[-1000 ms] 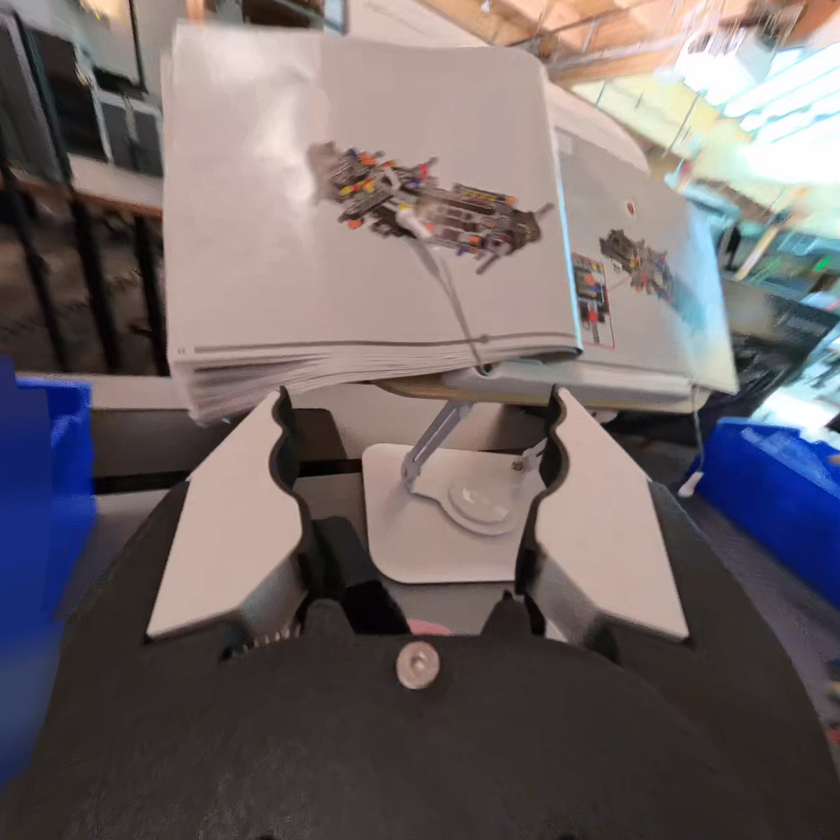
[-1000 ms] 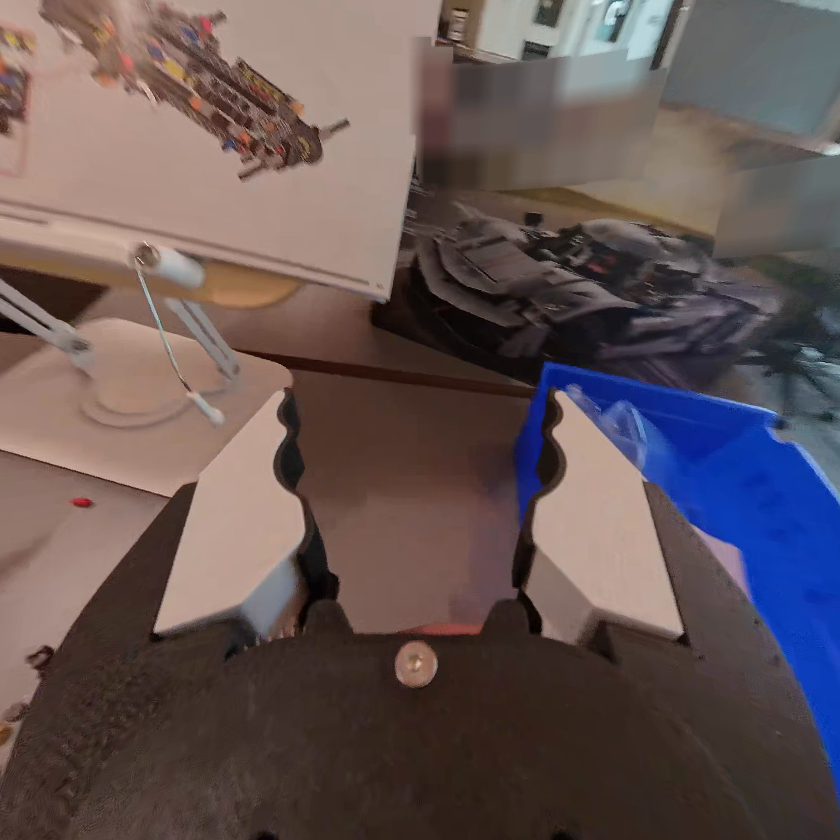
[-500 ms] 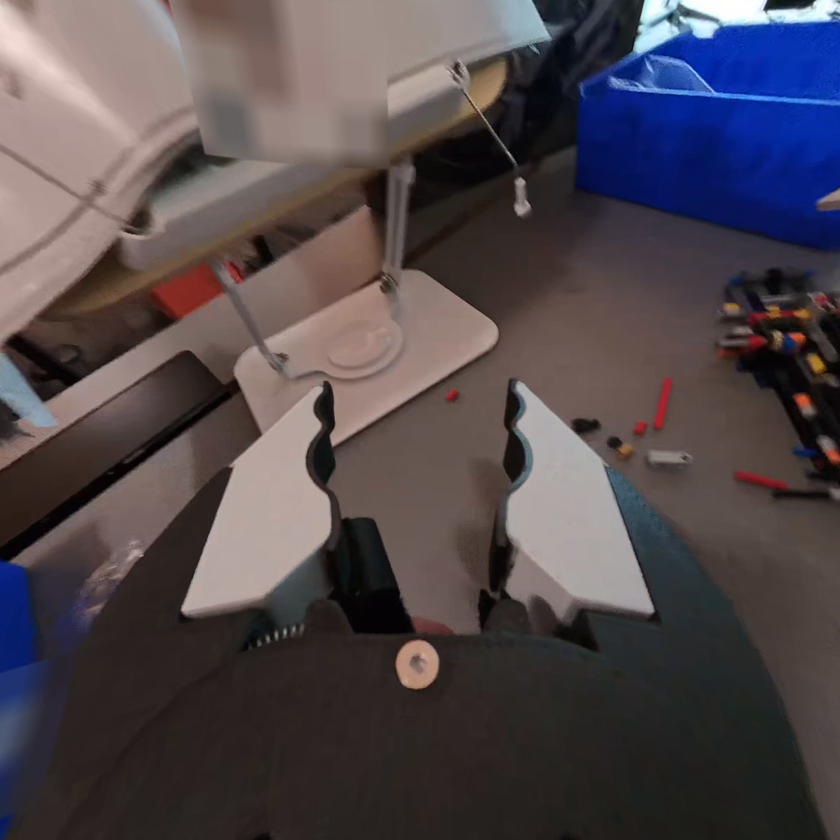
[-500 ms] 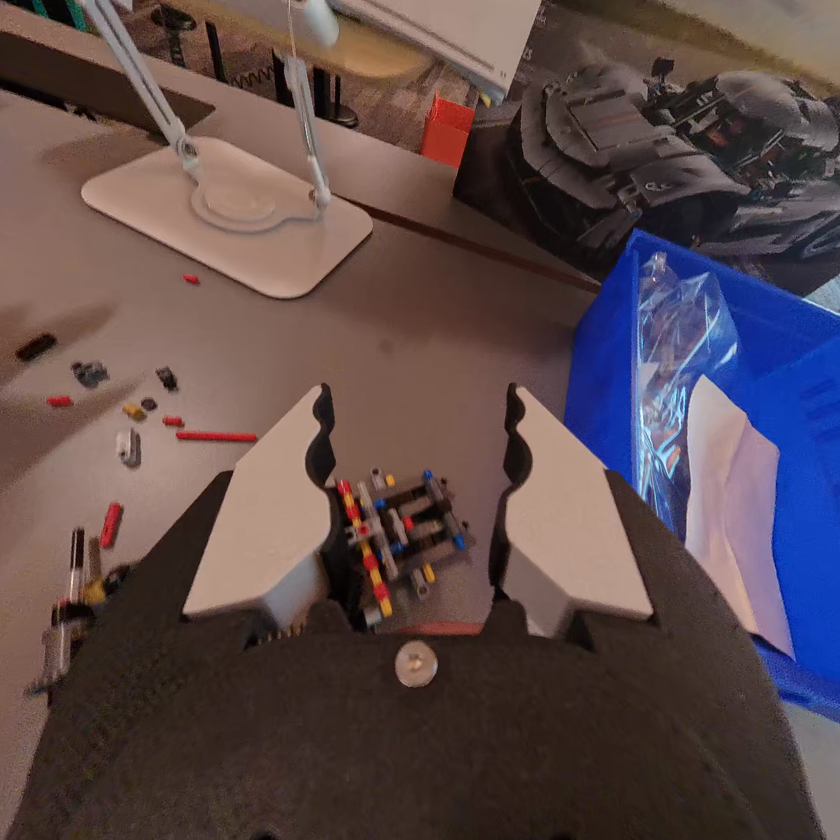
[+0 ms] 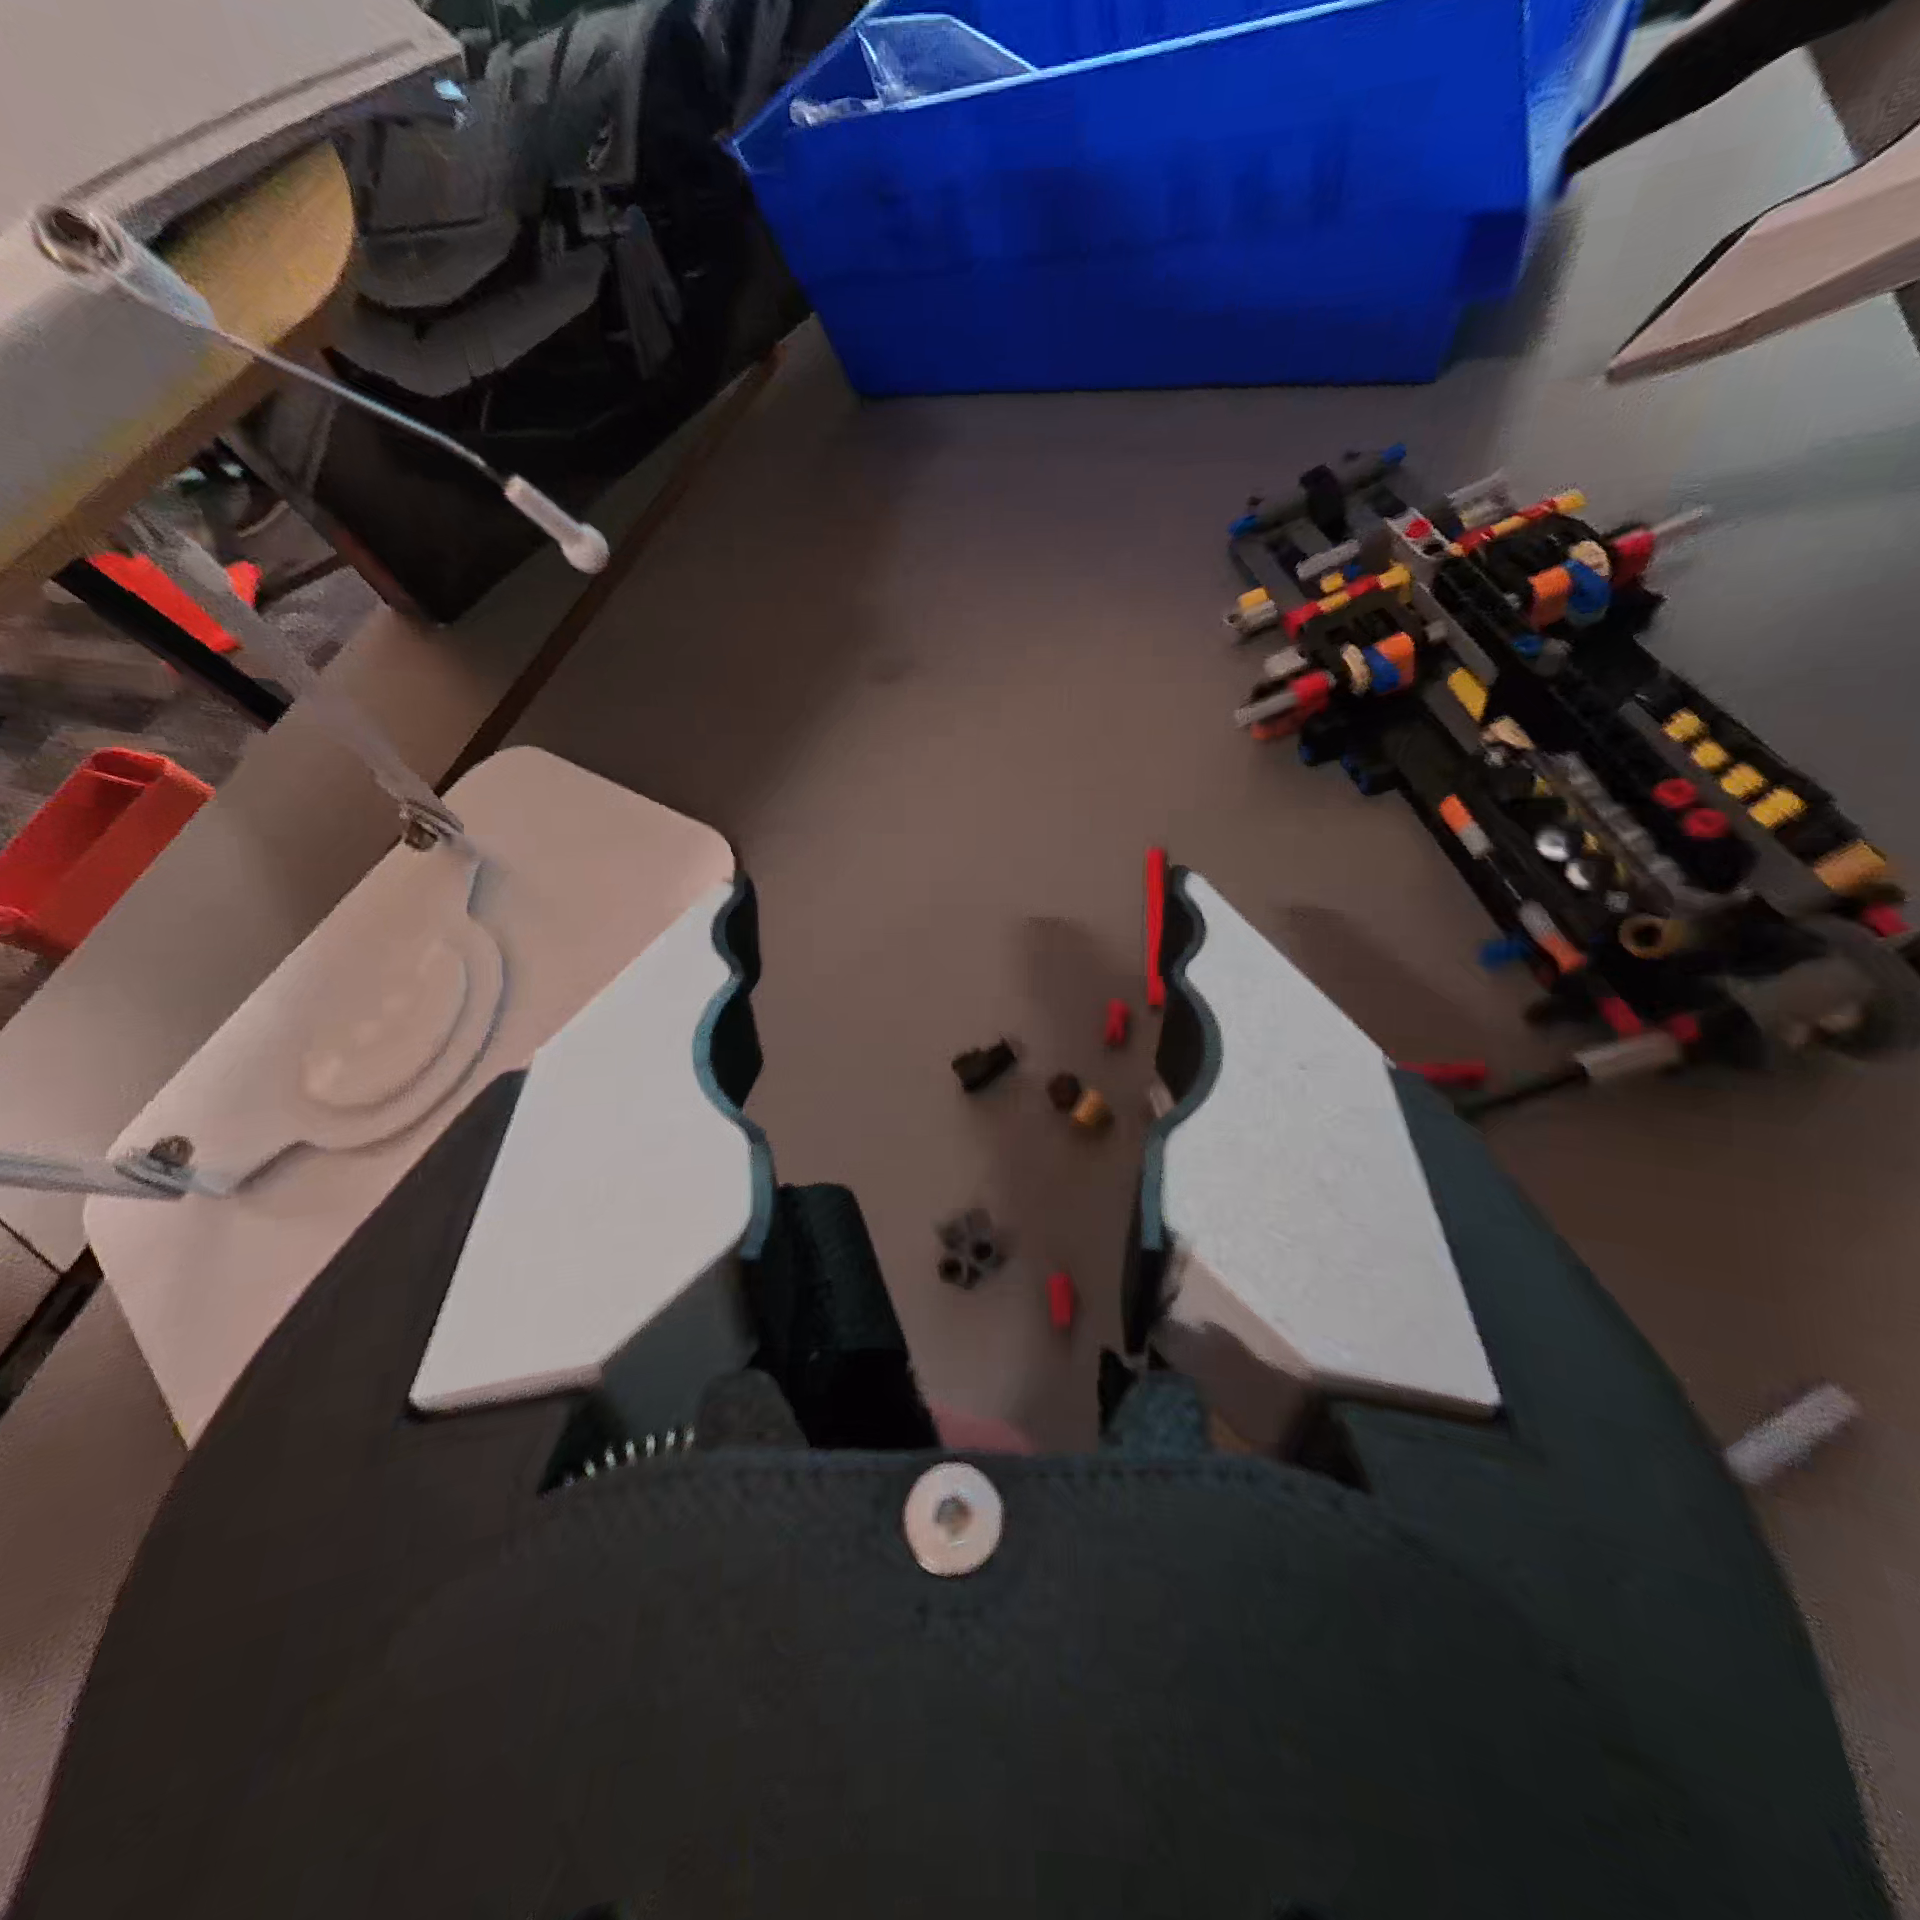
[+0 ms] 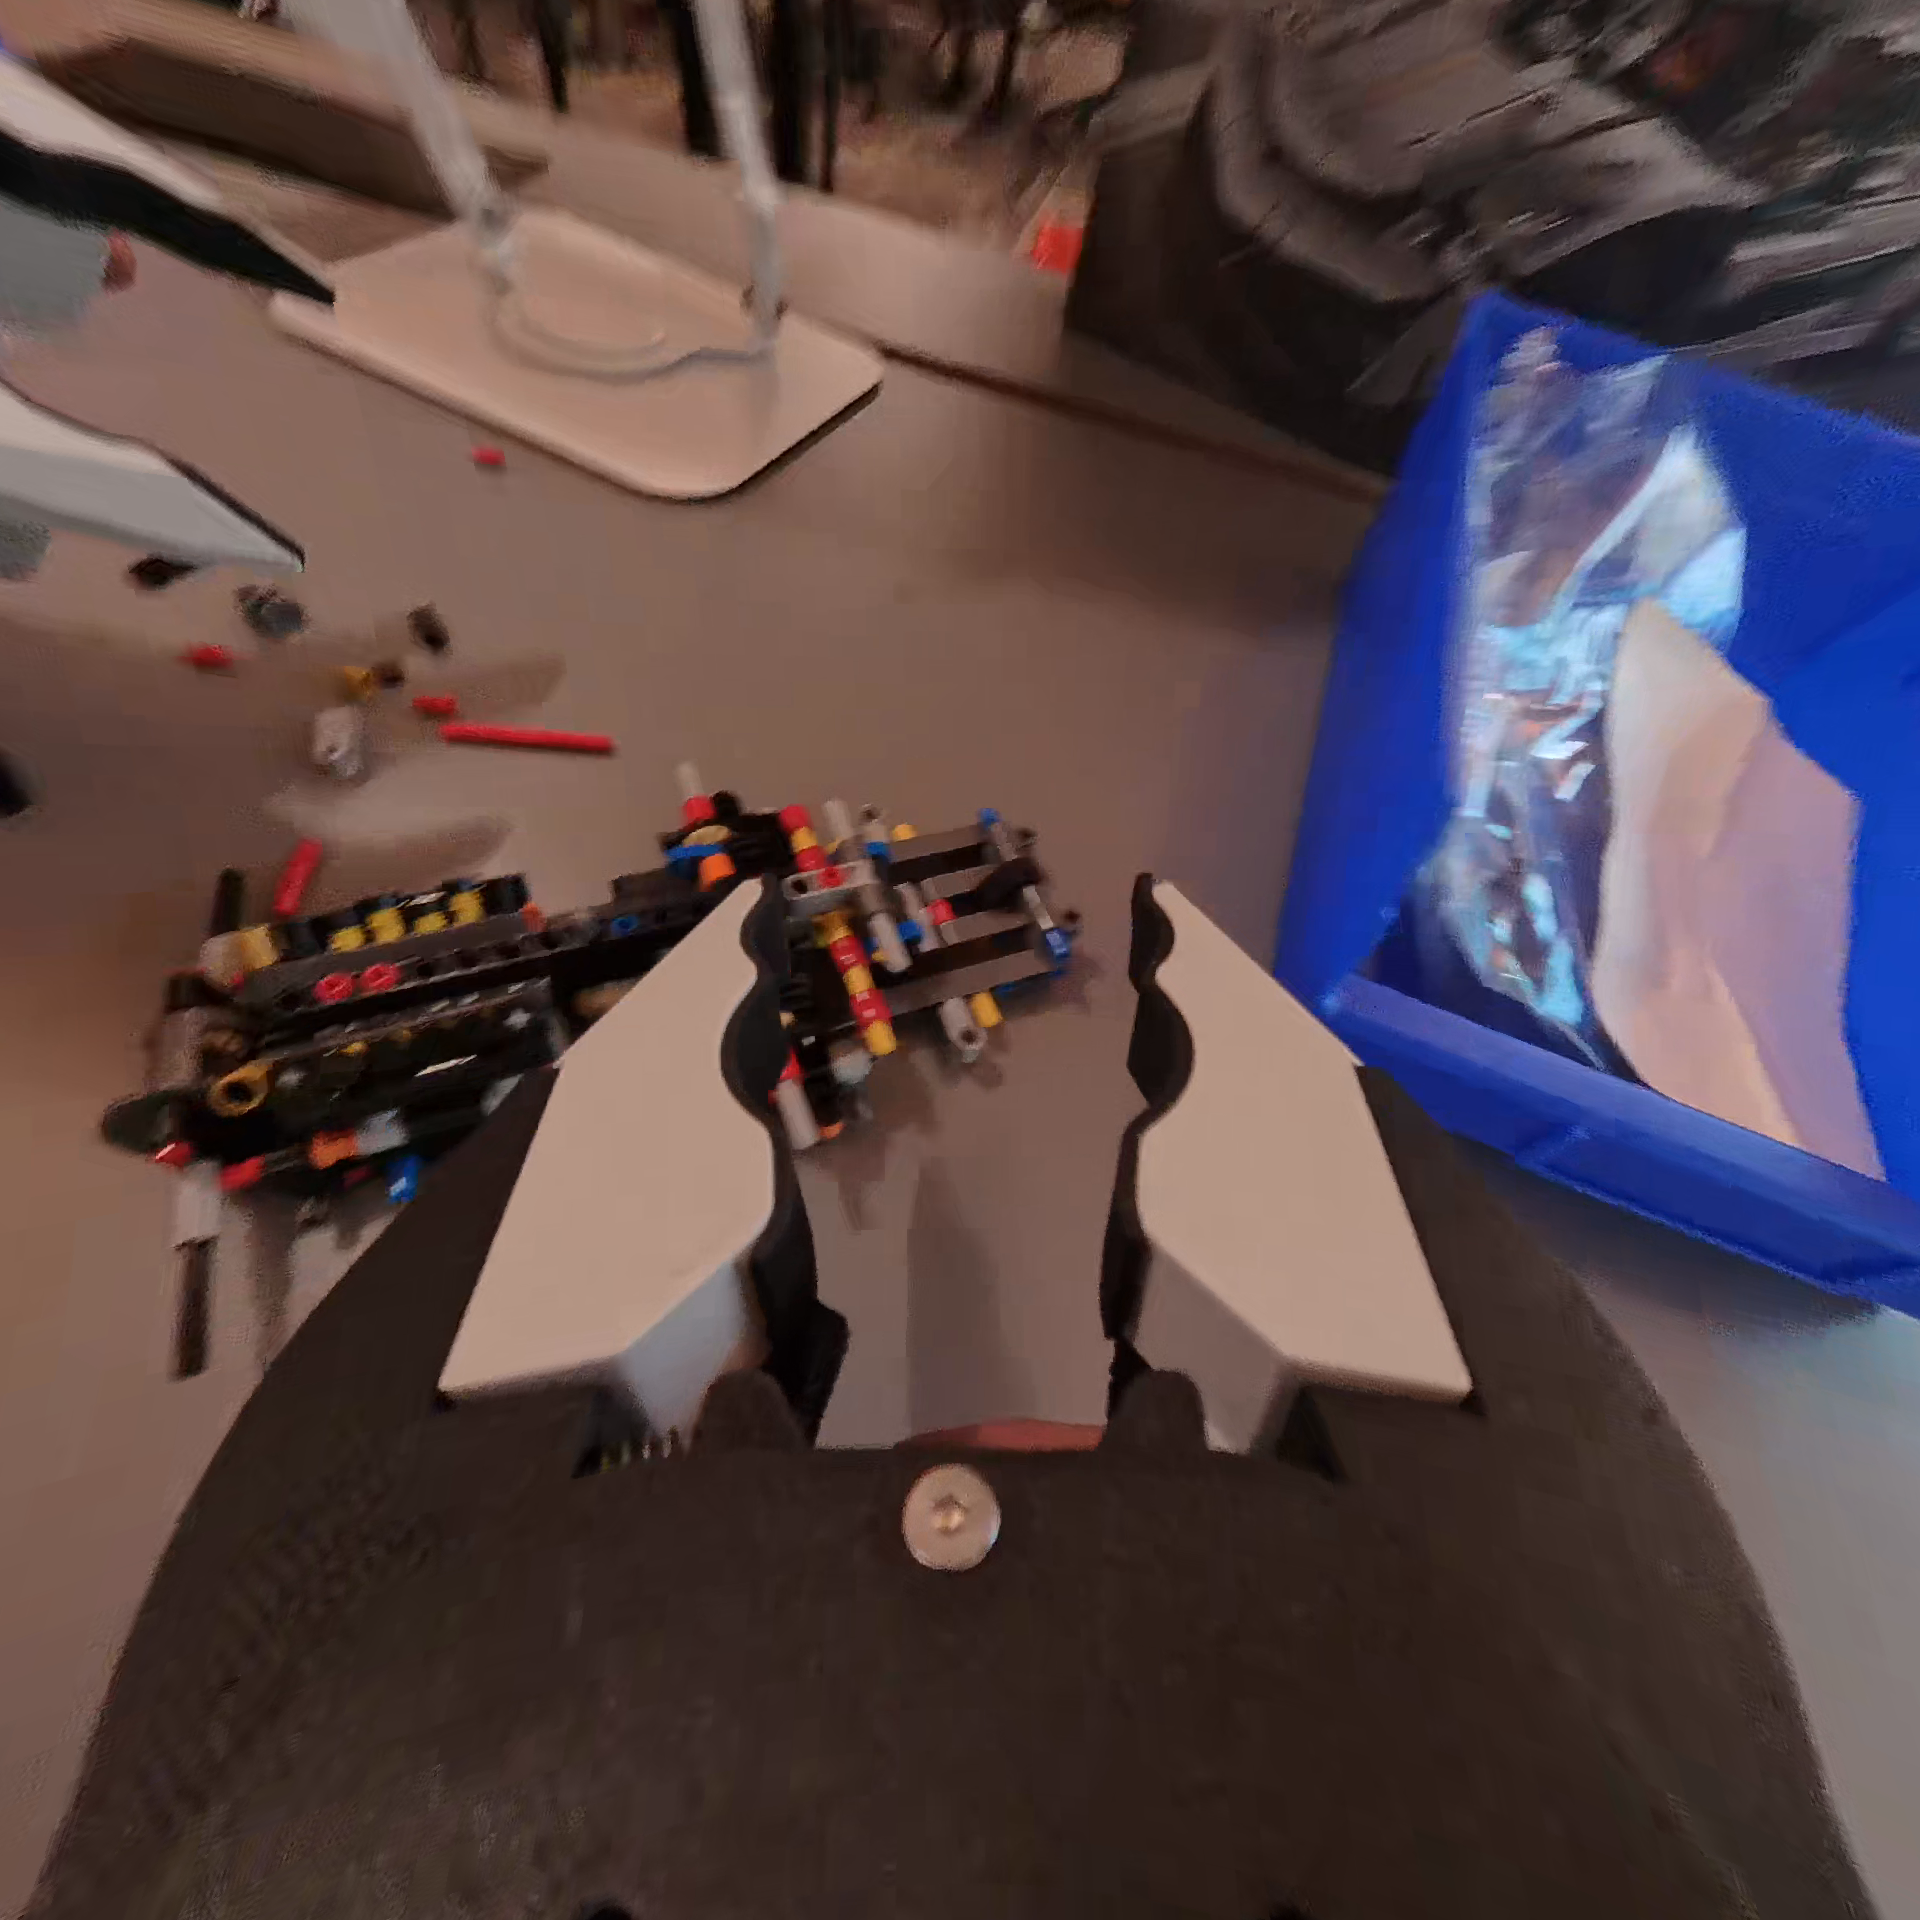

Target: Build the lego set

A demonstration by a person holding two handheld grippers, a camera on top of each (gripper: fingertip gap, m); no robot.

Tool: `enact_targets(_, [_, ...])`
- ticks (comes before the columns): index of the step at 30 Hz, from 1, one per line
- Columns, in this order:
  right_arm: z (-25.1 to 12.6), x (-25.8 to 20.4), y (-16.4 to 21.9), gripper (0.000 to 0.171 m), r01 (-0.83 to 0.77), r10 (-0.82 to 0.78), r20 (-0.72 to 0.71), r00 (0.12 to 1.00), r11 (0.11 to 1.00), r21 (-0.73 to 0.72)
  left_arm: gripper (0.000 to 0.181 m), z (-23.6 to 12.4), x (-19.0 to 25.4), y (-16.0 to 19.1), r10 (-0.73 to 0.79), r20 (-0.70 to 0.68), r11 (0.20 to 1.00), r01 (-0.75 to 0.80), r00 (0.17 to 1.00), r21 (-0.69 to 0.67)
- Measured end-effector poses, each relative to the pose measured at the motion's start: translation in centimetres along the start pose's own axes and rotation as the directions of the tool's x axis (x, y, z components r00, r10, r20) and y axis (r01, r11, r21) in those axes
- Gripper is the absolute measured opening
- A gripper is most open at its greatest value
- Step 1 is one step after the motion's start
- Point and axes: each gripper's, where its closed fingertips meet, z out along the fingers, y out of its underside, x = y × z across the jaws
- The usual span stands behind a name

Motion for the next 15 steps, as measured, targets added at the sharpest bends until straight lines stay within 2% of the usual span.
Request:
enact_targets(2, [-0.1, 2.5, -0.1, 0.065, -0.020, 0.027, -0.095, 0.995, 0.997, 0.074, 0.076, 1.4, -1.0, -0.7, -0.008, 0.028, 1.000, 0.007, 1.000, 0.029])
enact_targets(4, [0.3, 4.4, 0.8, 0.068, -0.022, 0.034, -0.158, 0.987, 0.997, 0.076, 0.075, 2.7, -3.1, -1.2, -0.025, 0.092, 0.998, 0.020, 0.995, 0.063])
enact_targets(8, [0.8, 5.7, 0.7, 0.071, 0.036, -0.008, -0.235, 0.972, 0.993, 0.113, 0.070, 4.7, -6.6, -1.1, -0.024, 0.189, 0.997, 0.009, 0.982, 0.078])
enact_targets(12, [1.0, 5.9, 0.8, 0.074, 0.136, -0.103, -0.305, 0.947, 0.987, 0.089, 0.063, 4.2, -10.0, -1.6, 0.000, 0.354, 0.982, -0.066, 0.935, 0.176])
enact_targets(15, [0.9, 5.9, 0.7, 0.072, 0.166, -0.127, -0.330, 0.935, 0.982, 0.090, 0.062, 4.1, -10.7, -1.6, -0.027, 0.366, 0.978, -0.052, 0.930, 0.204])
